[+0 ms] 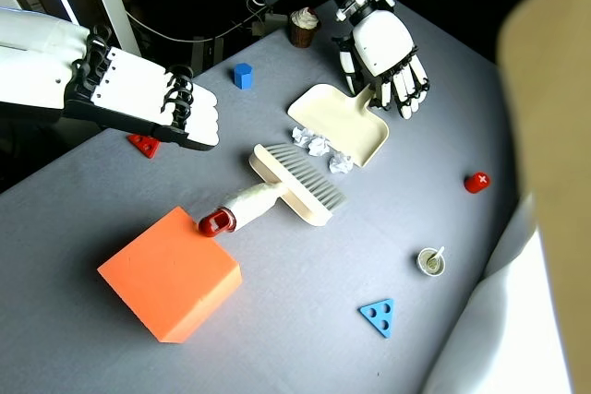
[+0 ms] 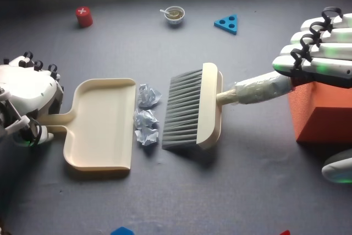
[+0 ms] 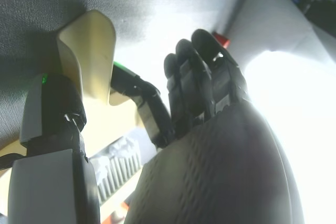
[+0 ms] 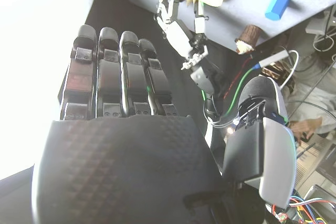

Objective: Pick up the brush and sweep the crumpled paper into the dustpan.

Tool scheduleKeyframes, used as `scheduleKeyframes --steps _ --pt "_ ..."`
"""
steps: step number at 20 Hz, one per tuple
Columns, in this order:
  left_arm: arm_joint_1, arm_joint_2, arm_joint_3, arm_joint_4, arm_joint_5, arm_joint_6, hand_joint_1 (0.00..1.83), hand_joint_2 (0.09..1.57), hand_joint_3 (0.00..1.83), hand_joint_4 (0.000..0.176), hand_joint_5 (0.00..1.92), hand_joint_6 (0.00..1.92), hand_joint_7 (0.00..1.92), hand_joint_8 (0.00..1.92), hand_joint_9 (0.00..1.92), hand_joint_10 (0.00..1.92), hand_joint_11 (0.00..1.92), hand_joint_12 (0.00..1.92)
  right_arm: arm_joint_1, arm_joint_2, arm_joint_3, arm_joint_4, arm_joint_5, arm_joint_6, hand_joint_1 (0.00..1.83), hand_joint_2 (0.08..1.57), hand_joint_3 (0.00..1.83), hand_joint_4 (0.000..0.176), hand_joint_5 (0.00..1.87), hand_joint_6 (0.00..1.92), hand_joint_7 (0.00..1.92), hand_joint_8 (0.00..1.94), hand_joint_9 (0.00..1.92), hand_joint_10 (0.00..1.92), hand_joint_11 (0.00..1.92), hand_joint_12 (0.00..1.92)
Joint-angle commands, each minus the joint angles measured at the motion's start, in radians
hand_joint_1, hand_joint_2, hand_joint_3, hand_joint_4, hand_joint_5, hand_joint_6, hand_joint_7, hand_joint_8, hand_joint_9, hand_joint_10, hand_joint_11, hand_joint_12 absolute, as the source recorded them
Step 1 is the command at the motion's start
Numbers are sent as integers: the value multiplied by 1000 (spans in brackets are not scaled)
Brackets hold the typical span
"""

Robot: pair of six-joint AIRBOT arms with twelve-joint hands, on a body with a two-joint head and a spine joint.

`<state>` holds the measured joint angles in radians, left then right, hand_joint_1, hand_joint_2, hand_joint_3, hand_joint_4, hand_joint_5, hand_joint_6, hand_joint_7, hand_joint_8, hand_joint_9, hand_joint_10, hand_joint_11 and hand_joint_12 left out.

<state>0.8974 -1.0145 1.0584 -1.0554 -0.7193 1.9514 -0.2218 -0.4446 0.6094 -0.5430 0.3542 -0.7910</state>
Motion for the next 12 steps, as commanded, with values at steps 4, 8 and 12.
scheduleKeyframes --steps 4,8,12 --pt "-15 4 11 13 -34 30 1063 1159 0 0 901 1104 320 0 300 4 0 742 11 9 -4 35 96 -2 0 1003 0 0 153 6 196 8 206 10 207 22" --pt "-44 21 15 1 -18 59 1070 1159 0 0 901 1105 329 3 299 3 0 771 5 9 -12 73 104 -3 0 1005 0 0 142 0 185 1 187 0 186 11" --pt "-82 35 29 12 31 81 1044 1176 5 0 863 1162 286 5 239 5 0 608 1 9 -22 170 107 -123 6 1012 2 0 151 3 197 3 196 3 192 13"
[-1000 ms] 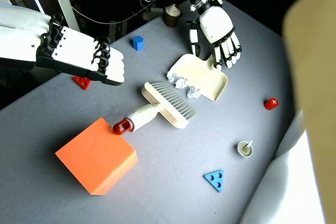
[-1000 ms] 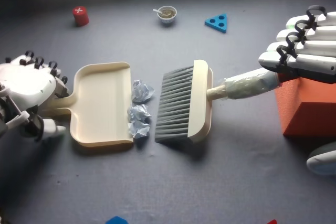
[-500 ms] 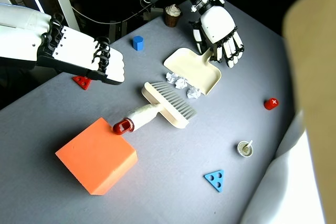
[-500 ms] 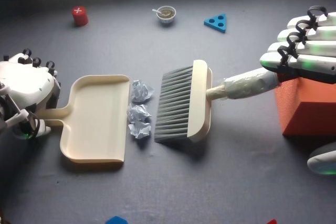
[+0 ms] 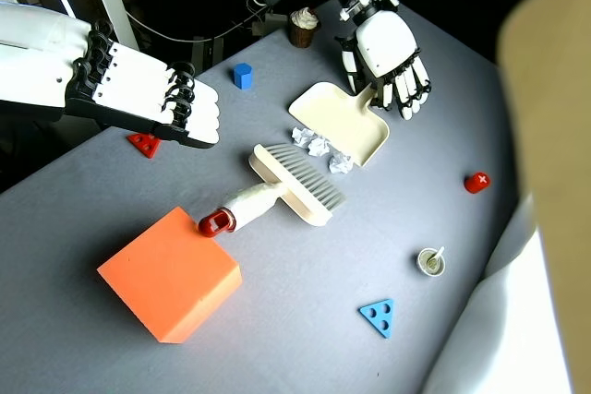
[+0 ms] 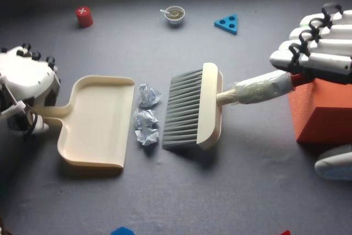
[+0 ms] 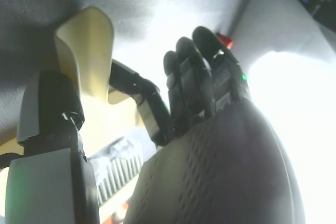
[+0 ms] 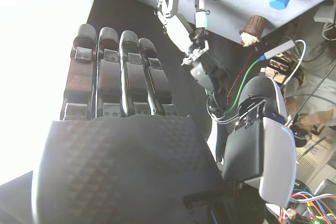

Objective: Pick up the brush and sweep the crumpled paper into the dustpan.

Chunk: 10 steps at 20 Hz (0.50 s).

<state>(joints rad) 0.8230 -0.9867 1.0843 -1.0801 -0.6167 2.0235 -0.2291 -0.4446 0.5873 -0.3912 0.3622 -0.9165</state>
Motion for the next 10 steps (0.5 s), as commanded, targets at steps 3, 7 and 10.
scheduleKeyframes --steps 3,7,10 --pt "-34 11 14 66 -50 9 1068 1150 0 0 917 1079 308 4 276 7 0 748 7 8 -1 39 95 -41 5 1016 2 0 129 0 182 0 192 2 196 13" --pt "-64 -3 27 60 -34 9 1054 1154 2 10 904 1098 323 6 278 4 0 716 5 10 -1 39 89 -49 183 1001 0 0 120 2 181 4 191 4 214 20" --pt "-85 -29 41 38 -35 9 1069 1152 0 0 911 1089 329 0 277 2 0 679 -52 14 -20 -31 49 -73 525 946 0 0 124 6 187 5 205 4 248 30"
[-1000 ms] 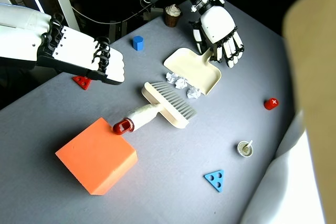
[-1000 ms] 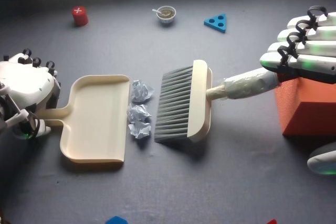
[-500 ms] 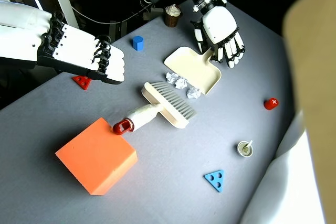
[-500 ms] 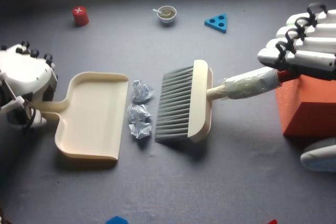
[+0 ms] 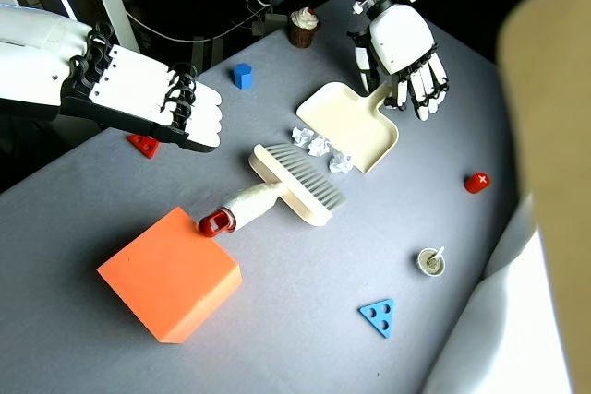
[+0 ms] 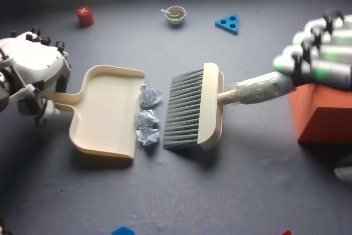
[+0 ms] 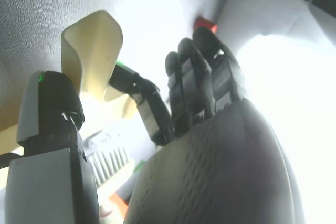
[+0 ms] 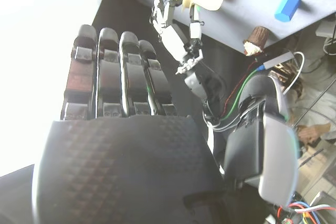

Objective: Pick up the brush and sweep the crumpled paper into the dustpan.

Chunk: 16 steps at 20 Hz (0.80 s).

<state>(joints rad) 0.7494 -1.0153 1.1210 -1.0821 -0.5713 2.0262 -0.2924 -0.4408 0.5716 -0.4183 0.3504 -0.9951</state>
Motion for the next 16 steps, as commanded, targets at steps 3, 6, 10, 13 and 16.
scheduleKeyframes --steps 3,6,10,13,16 --pt "-28 -19 21 29 -74 6 1056 1168 1 0 880 1137 321 2 277 5 0 664 -2 12 -29 95 79 -125 818 931 0 0 99 0 174 0 185 0 214 13" --pt "-34 -25 37 33 -57 -3 1066 1165 0 0 886 1127 316 3 272 5 0 677 -7 5 -83 225 116 -355 955 954 4 0 138 12 175 0 178 0 213 12" --pt "-33 -21 49 60 -44 -31 1039 1177 0 9 862 1164 314 3 273 1 0 634 -12 -24 -114 203 113 -434 993 1032 24 0 138 0 167 0 179 0 220 9" --pt "-33 -22 50 70 -44 -43 1030 1176 0 30 863 1164 308 0 262 0 0 670 -21 -30 -99 78 66 -437 1000 1004 4 0 151 6 181 8 198 9 245 20" --pt "-29 -19 44 73 -50 -52 1032 1174 0 26 867 1158 297 1 258 1 0 655 -26 -35 -54 67 53 -465 995 1014 6 0 115 0 154 0 169 0 214 6"
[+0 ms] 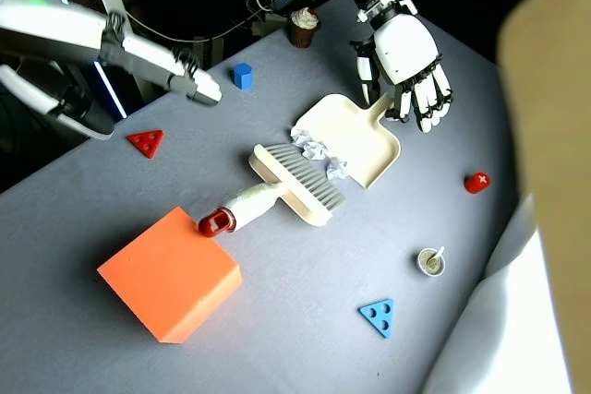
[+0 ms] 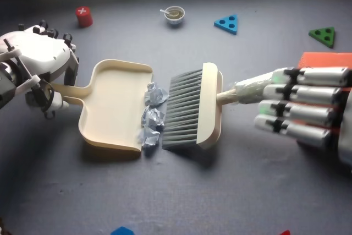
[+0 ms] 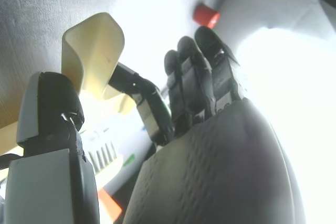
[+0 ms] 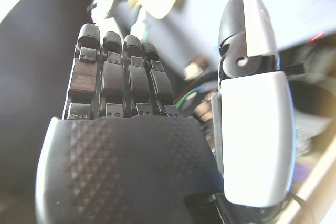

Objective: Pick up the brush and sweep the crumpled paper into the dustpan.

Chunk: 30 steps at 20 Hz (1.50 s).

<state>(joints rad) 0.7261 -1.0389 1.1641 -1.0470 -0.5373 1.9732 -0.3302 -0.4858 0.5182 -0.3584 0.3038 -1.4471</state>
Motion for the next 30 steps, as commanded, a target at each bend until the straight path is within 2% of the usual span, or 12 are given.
scheduleKeyframes --steps 1,2,5,10,11,13,16,18,20,26,27,30 --pt "-6 4 0 38 -87 1 1032 1174 0 26 867 1158 297 1 258 1 0 655 11 9 2 5 98 -9 995 1014 6 0 115 0 154 0 169 0 214 6" --pt "-6 4 -2 38 -89 1 1046 1169 0 7 879 1138 312 6 269 4 0 663 11 9 5 -64 87 50 983 1014 4 0 118 2 166 5 187 6 231 13" --pt "-5 4 -9 37 -87 0 1016 1181 2 51 853 1179 302 2 249 1 0 612 25 7 -11 -58 50 52 954 1027 7 0 128 5 164 2 177 0 218 8" --pt "7 12 -20 37 -87 -8 1022 1177 0 47 861 1166 318 3 267 3 0 628 57 12 -39 222 68 -239 970 1021 0 0 144 3 175 0 187 0 211 4" --pt "9 12 -21 39 -91 -13 1045 1168 0 12 880 1137 323 3 274 3 0 653 54 12 -39 306 88 -318 949 1018 0 0 143 2 174 0 187 1 222 8" --pt "13 12 -21 48 -96 -25 1015 1177 2 60 858 1170 310 1 272 1 0 666 39 11 -36 476 93 -454 962 1006 0 0 151 2 181 2 196 2 241 16" --pt "14 14 -18 51 -103 -31 1031 1173 0 33 870 1153 331 6 285 4 0 677 27 -1 -23 535 124 -479 914 1046 11 0 128 0 161 0 171 0 213 3" --pt "14 19 -18 54 -109 -34 1027 1167 0 51 879 1139 330 2 283 2 0 674 4 -45 -22 651 249 -677 928 1037 4 0 153 8 180 6 187 5 229 10" --pt "15 21 -18 69 -120 -50 1050 1159 0 13 896 1113 339 1 289 2 0 702 -15 -105 -18 785 403 -869 927 1037 3 0 151 5 178 4 189 5 223 8" --pt "15 21 -24 69 -136 -57 1040 1153 0 43 906 1099 351 4 305 8 0 763 -86 -246 -15 843 691 -1022 885 1056 7 0 120 1 156 1 169 0 207 1" --pt "15 21 -25 69 -139 -57 1063 1154 0 0 903 1102 356 3 312 6 0 782 -114 -292 -3 870 767 -1047 890 1059 6 0 106 0 149 1 169 1 210 2" --pt "15 22 -29 69 -142 -57 1056 1151 0 13 912 1089 334 3 283 3 0 712 -167 -391 26 930 909 -1093 879 1060 4 0 110 2 156 0 169 0 212 3"
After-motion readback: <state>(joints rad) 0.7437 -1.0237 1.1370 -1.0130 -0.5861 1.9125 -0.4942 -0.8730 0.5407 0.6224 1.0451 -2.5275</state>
